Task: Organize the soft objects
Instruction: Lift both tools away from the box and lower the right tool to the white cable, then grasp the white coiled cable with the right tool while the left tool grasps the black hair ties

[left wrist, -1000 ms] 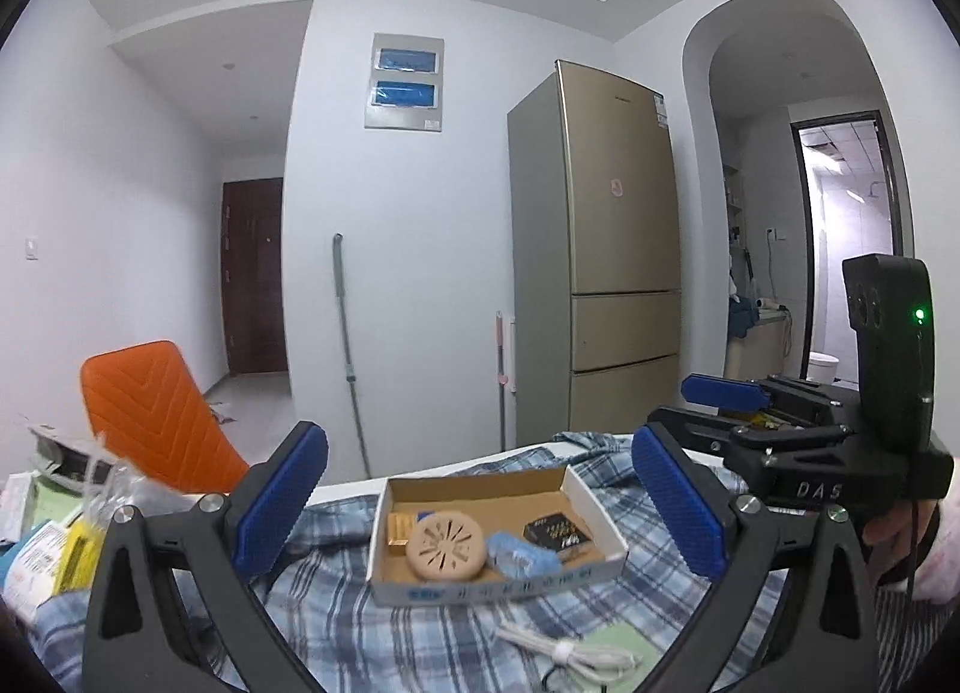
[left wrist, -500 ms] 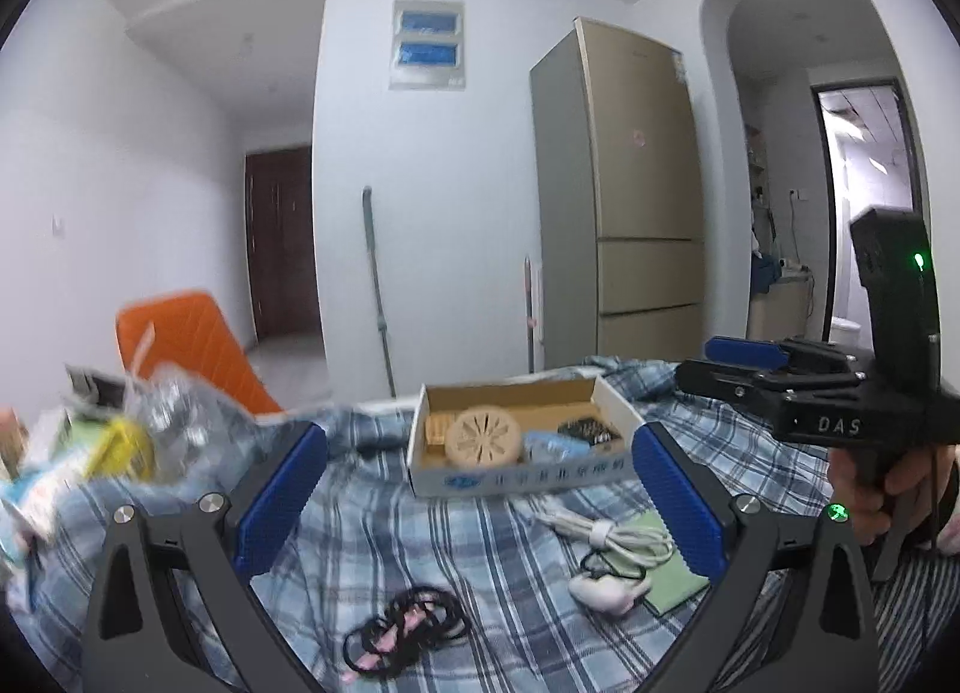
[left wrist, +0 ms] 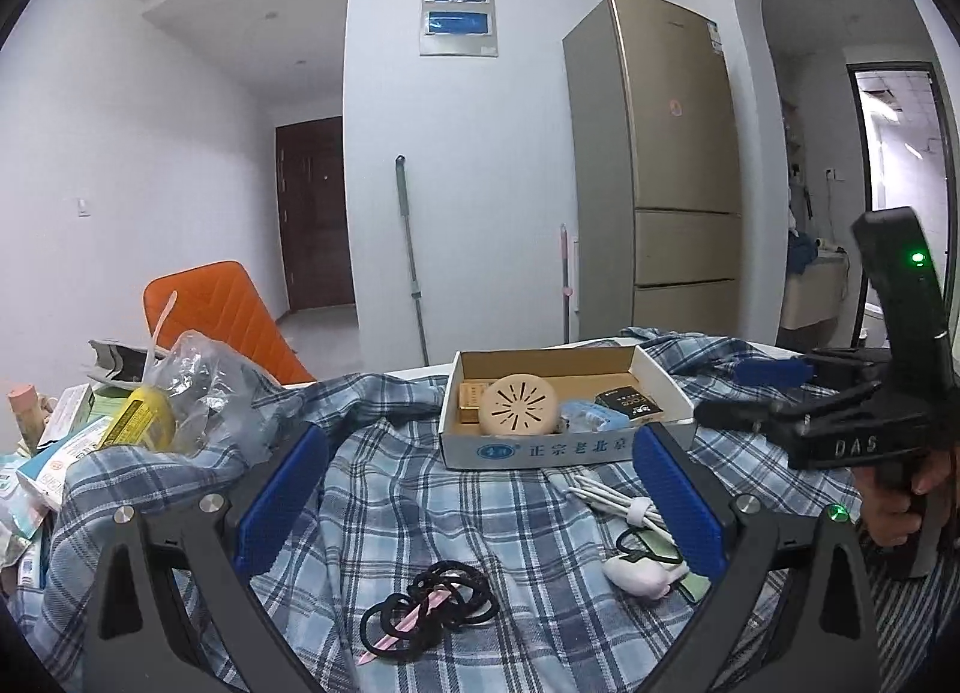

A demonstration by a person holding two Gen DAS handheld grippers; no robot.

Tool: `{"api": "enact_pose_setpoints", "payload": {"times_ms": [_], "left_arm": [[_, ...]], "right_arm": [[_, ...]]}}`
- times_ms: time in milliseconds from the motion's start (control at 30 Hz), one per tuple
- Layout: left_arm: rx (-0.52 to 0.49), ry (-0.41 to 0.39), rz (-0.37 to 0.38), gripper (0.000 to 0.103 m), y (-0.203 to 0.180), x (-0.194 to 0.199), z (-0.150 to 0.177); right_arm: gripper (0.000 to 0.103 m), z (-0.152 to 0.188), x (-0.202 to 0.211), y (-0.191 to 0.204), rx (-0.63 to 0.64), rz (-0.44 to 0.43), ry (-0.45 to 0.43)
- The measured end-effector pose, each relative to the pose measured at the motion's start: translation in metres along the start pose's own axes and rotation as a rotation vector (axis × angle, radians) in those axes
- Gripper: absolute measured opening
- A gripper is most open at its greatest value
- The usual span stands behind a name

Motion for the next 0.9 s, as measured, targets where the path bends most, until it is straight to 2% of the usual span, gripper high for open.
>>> {"api": "enact_pose_setpoints", "payload": {"times_ms": [100, 267, 333, 367, 433, 500, 767, 867, 900], "left_arm": [[0.018, 0.025, 0.005, 0.103, 0.004, -0.005, 0.003], [0.07, 0.082, 0.014, 0.103, 0.017, -0.011, 0.009], [0.093, 0.114, 0.02, 0.103, 0.023, -0.014, 0.014], [0.103, 0.118, 0.031, 0.103, 0.024, -0.014, 0.016], [0.126, 0.133, 0.055, 0.103, 0.026, -0.017, 0.02], [0.142, 0.143, 0.063, 0.103, 0.028, -0.019, 0.023], [0.143, 0.166, 0.083, 0.103, 0.023, -0.022, 0.028], [0.13, 0.163, 0.081, 0.103, 0.021, -0.022, 0.027], [0.124, 0.162, 0.08, 0.103, 0.02, -0.022, 0.026]], "right_arm": [[0.081, 0.002, -0.011, 0.005, 0.025, 0.016, 0.058], [0.081, 0.006, -0.033, 0.012, 0.002, -0.028, 0.193], [0.066, 0.009, -0.043, 0.014, 0.003, -0.027, 0.23], [0.061, 0.011, -0.048, 0.015, 0.013, -0.022, 0.245], [0.044, 0.016, -0.057, 0.018, 0.04, -0.013, 0.267], [0.038, 0.023, -0.065, 0.019, 0.06, -0.001, 0.288], [0.031, 0.043, -0.09, 0.01, 0.083, 0.047, 0.354], [0.026, 0.05, -0.094, 0.007, 0.079, 0.044, 0.385], [0.021, 0.052, -0.095, 0.006, 0.078, 0.043, 0.39]]}}
Point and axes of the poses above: each gripper's, at about its wrist camera, not at the fingertips, and x roughly against the way its jaws point, y to its left, z to its underside, the point moved 7 cm from there along -x, roughly the way its jaws point, and after that the axes turned 14 degrees about -x, right-handed, at the moved point
